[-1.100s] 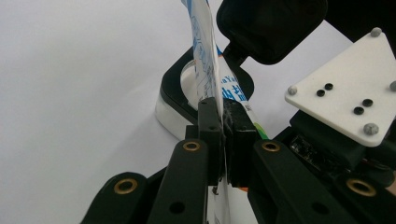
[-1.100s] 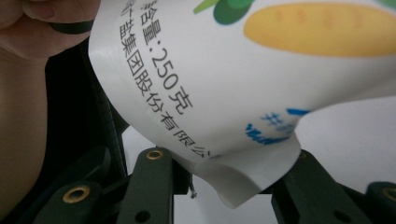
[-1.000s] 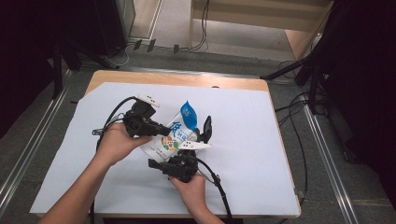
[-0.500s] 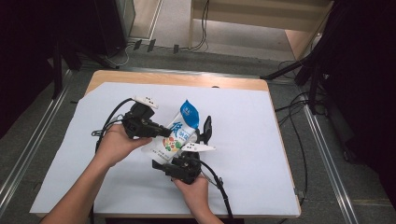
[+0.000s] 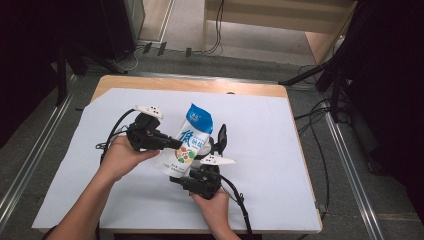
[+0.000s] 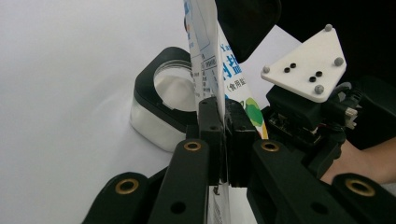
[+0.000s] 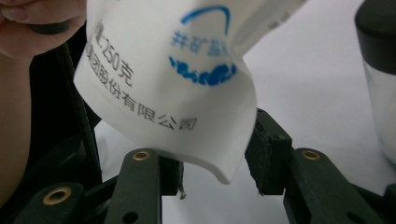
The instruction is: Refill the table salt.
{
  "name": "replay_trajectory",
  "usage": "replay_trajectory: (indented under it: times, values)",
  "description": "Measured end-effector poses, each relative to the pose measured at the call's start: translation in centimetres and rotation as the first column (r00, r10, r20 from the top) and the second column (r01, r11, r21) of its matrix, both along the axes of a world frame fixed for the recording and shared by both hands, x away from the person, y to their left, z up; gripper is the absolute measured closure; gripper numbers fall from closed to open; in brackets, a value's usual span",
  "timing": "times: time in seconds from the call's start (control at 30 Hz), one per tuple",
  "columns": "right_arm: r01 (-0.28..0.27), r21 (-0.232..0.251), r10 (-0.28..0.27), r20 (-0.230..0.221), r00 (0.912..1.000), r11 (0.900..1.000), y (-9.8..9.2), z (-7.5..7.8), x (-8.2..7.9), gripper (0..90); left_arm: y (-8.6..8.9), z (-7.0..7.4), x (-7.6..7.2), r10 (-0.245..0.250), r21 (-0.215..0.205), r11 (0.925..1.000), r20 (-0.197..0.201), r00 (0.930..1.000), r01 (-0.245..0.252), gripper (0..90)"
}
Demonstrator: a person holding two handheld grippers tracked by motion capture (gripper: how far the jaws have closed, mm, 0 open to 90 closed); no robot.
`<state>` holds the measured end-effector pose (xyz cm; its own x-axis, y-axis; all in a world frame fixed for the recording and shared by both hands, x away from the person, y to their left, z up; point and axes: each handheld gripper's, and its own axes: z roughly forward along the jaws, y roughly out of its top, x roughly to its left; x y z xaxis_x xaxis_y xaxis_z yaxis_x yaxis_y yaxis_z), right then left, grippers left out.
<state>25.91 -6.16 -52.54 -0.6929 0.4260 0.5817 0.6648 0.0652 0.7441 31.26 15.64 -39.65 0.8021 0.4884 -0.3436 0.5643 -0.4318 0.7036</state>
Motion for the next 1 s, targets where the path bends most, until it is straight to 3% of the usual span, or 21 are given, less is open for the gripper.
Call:
replay_trajectory:
  times: [0.2, 0.7, 0.83, 1.0]
  values:
    - [0.020, -0.023, -0.019, 0.011, 0.9998, 1.000, -0.8, 0.1, 0.0, 61.8, 0.6, -0.2, -0.5, -0.022, -0.048, 0.9986, -0.006, 0.9997, 0.022, 88.6]
    - [0.060, -0.057, -0.059, 0.019, 0.9981, 0.997, -1.7, 0.4, 0.6, 64.7, 1.9, -0.4, -1.9, -0.081, -0.072, 0.9939, 0.027, 0.9963, 0.083, 86.6]
    - [0.061, -0.070, -0.059, 0.020, 0.9980, 0.996, -2.1, 0.7, 0.7, 65.0, 2.4, -0.6, -2.0, -0.068, -0.082, 0.9942, 0.018, 0.9975, 0.070, 89.1]
    - [0.037, -0.095, -0.034, 0.034, 0.9988, 0.995, -2.1, 1.2, 0.4, 65.5, 2.7, -0.7, -2.1, -0.044, -0.094, 0.9944, 0.035, 0.9984, 0.047, 90.0]
